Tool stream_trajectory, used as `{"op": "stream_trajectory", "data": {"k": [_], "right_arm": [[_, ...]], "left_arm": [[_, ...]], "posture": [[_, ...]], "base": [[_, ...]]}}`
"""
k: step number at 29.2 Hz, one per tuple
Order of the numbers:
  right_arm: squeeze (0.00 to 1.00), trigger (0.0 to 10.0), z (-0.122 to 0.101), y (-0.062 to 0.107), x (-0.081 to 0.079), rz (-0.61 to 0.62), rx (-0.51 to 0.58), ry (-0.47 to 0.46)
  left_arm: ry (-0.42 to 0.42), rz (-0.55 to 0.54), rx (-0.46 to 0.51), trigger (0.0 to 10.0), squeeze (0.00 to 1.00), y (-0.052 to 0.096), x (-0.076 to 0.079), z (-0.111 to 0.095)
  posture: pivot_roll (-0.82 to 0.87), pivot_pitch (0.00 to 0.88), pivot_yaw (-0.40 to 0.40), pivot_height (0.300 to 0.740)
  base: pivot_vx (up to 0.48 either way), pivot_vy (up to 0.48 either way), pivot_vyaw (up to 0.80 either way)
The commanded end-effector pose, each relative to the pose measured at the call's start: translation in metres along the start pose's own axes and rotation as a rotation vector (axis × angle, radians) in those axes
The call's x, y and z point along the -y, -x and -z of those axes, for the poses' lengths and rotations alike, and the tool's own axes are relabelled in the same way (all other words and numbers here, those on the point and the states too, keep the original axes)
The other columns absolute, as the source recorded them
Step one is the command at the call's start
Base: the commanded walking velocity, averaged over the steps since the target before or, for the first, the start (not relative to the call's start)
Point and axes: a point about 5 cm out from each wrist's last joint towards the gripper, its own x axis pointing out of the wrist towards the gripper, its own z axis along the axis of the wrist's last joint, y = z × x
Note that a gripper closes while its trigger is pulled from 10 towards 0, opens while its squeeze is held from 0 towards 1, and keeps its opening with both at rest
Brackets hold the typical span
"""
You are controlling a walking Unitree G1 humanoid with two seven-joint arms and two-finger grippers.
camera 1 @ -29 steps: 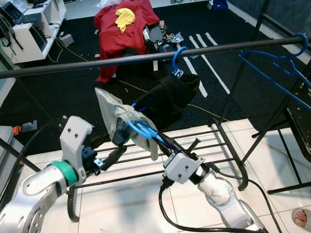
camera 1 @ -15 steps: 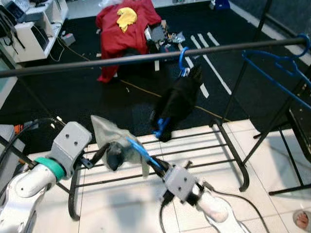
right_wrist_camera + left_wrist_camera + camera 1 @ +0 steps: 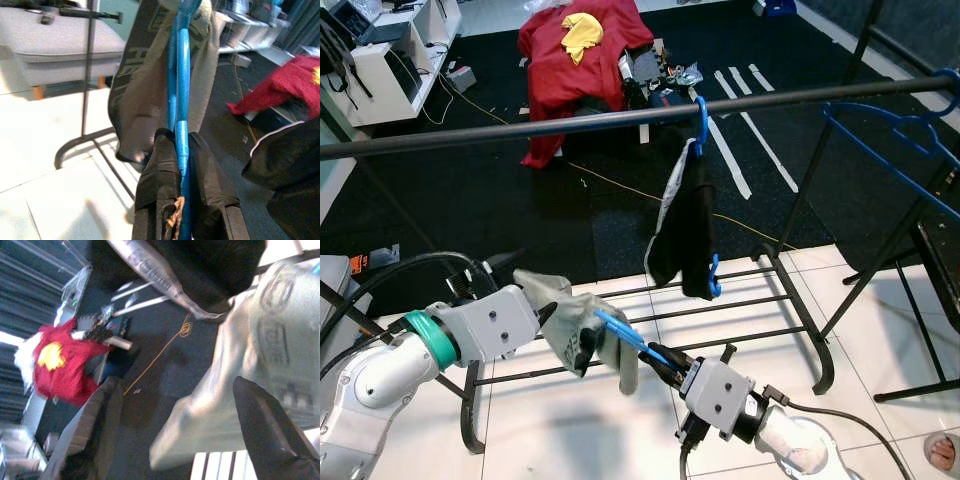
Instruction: Hang hanger
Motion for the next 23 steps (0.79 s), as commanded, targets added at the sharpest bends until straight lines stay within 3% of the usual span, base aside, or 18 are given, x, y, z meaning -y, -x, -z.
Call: {"op": "stream_trajectory", "data": {"k": [1, 2, 4, 6, 12, 13, 14, 15, 16, 17, 23], "right_arm": [[0.0, 10.0, -0.007, 0.001, -0.008, -0.074, 0.025, -0.02], [0.0, 10.0, -0.007, 0.001, -0.008, -0.074, 0.025, -0.02], [0.0, 10.0, -0.015, 0.004, -0.014, -0.179, 0.038, -0.016], [0.0, 10.0, -0.017, 0.008, -0.015, -0.219, 0.034, -0.012], [0.0, 10.0, -0.02, 0.009, -0.013, -0.242, 0.035, -0.009], [0.0, 10.0, -0.022, 0.009, -0.012, -0.251, 0.038, -0.006], [0.0, 10.0, -0.022, 0.009, -0.012, -0.251, 0.038, -0.006], [0.0, 10.0, -0.023, 0.008, -0.01, -0.257, 0.04, -0.004], [0.0, 10.0, -0.023, 0.008, -0.01, -0.257, 0.04, -0.004], [0.0, 10.0, -0.023, 0.008, -0.009, -0.26, 0.041, -0.002], [0.0, 10.0, -0.023, 0.009, -0.005, -0.267, 0.032, 0.002]], "left_arm": [[-0.066, 0.137, 0.028, 10.0, 0.07, 0.0, 0.009, 0.0], [-0.066, 0.137, 0.028, 10.0, 0.07, 0.0, 0.009, 0.0], [-0.184, 0.273, 0.089, 10.0, 0.07, -0.003, 0.01, -0.002], [-0.238, 0.329, 0.115, 10.0, 0.08, -0.003, 0.011, -0.001], [-0.28, 0.379, 0.149, 10.0, 0.07, -0.001, 0.016, 0.001], [-0.288, 0.394, 0.159, 8.3, 0.07, -0.001, 0.017, 0.003], [-0.288, 0.394, 0.159, 8.3, 0.07, -0.001, 0.017, 0.003], [-0.295, 0.405, 0.165, 4.5, 0.07, 0.0, 0.017, 0.004], [-0.295, 0.405, 0.165, 4.5, 0.07, 0.0, 0.017, 0.004], [-0.307, 0.413, 0.168, 0.0, 0.05, 0.0, 0.017, 0.005], [-0.329, 0.45, 0.174, 0.0, 0.02, 0.003, 0.017, 0.009]], "posture": [[-0.18, 0.179, 0.152, 0.74], [-0.18, 0.179, 0.152, 0.74], [-0.19, 0.176, 0.149, 0.74], [-0.19, 0.176, 0.148, 0.74], [-0.19, 0.177, 0.15, 0.74], [-0.19, 0.178, 0.15, 0.74], [-0.19, 0.178, 0.15, 0.74], [-0.19, 0.178, 0.149, 0.74], [-0.19, 0.178, 0.149, 0.74], [-0.19, 0.178, 0.148, 0.74], [-0.19, 0.181, 0.149, 0.74]], "base": [[0.0, 0.0, 0.0], [0.0, 0.0, 0.0], [0.0, 0.0, 0.0], [0.0, 0.0, 0.0], [0.0, 0.0, 0.0], [0.0, 0.0, 0.0], [0.0, 0.0, 0.0], [0.0, 0.0, 0.0], [0.0, 0.0, 0.0], [0.0, 0.0, 0.0], [0.0, 0.0, 0.0]]}}
